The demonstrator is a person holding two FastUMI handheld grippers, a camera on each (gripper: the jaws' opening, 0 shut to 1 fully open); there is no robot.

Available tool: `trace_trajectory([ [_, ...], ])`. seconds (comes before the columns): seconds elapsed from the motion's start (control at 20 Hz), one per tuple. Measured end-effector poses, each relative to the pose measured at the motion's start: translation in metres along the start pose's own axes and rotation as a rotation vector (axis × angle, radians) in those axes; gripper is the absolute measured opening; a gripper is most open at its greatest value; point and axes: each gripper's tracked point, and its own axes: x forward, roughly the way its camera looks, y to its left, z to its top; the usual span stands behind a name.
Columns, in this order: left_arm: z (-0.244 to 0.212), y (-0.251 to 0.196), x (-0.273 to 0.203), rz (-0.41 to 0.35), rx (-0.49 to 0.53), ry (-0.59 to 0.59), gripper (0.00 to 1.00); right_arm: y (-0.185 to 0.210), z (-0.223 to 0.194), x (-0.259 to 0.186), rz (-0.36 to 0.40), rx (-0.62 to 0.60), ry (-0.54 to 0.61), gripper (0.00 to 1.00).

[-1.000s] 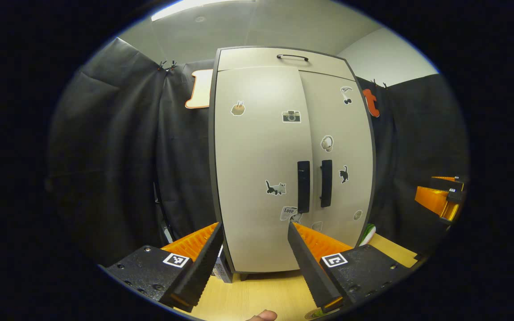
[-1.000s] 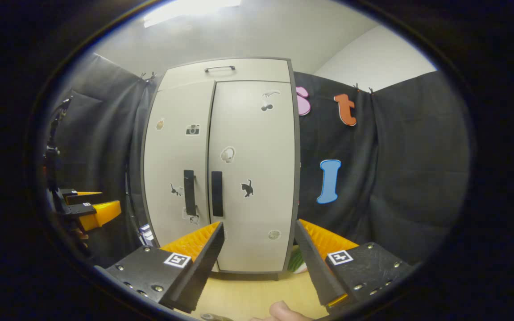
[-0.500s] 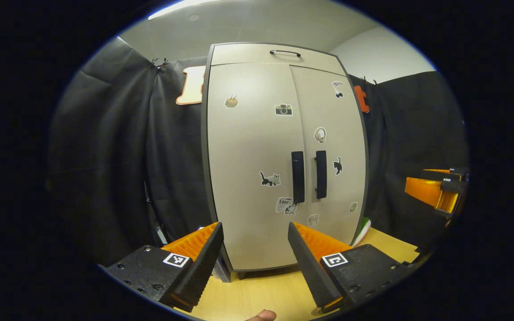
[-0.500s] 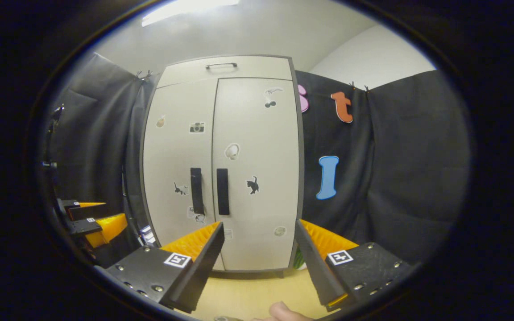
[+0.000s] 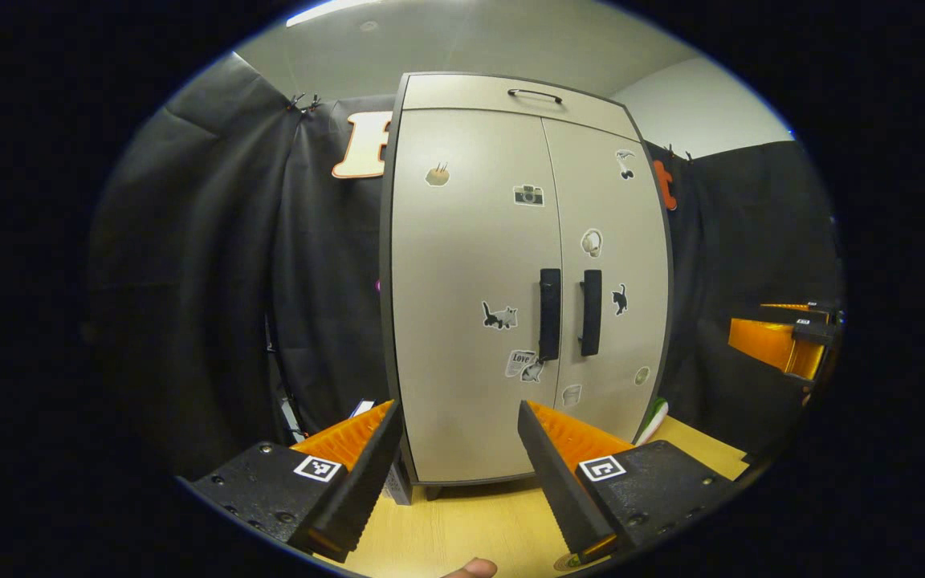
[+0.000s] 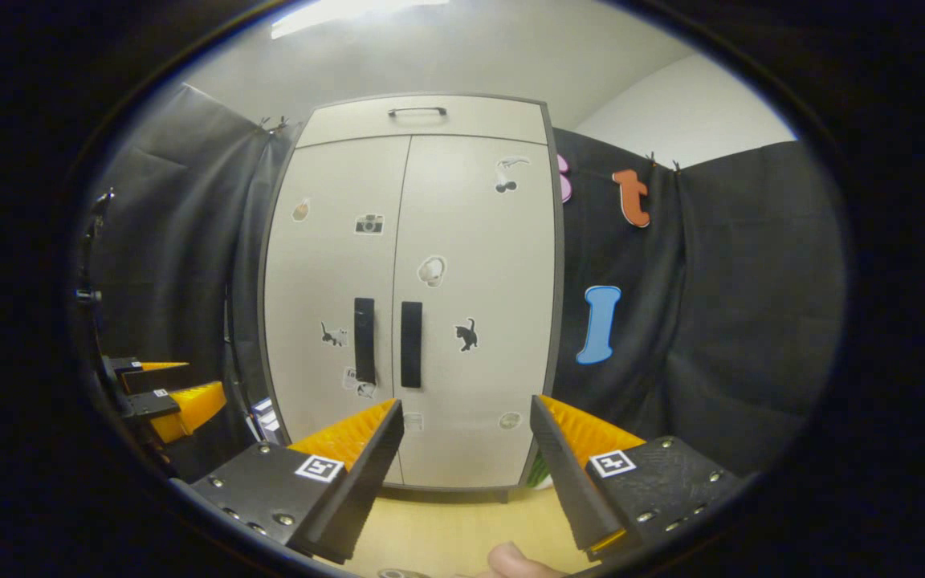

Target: Grasp the bottle in the cabinet with the left hand and place it on the coaster, then close the right door with the right hand and the left door with the left hand.

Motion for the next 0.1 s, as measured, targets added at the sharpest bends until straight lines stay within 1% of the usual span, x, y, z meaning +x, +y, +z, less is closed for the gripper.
trace_trajectory([
  [0.1, 0.0055, -0.0045, 0.005, -0.001, 0.009, -0.019, 0.92, -0.0053, -0.0029, -0.0004, -0.014, -0.014, 0.001, 0.96],
])
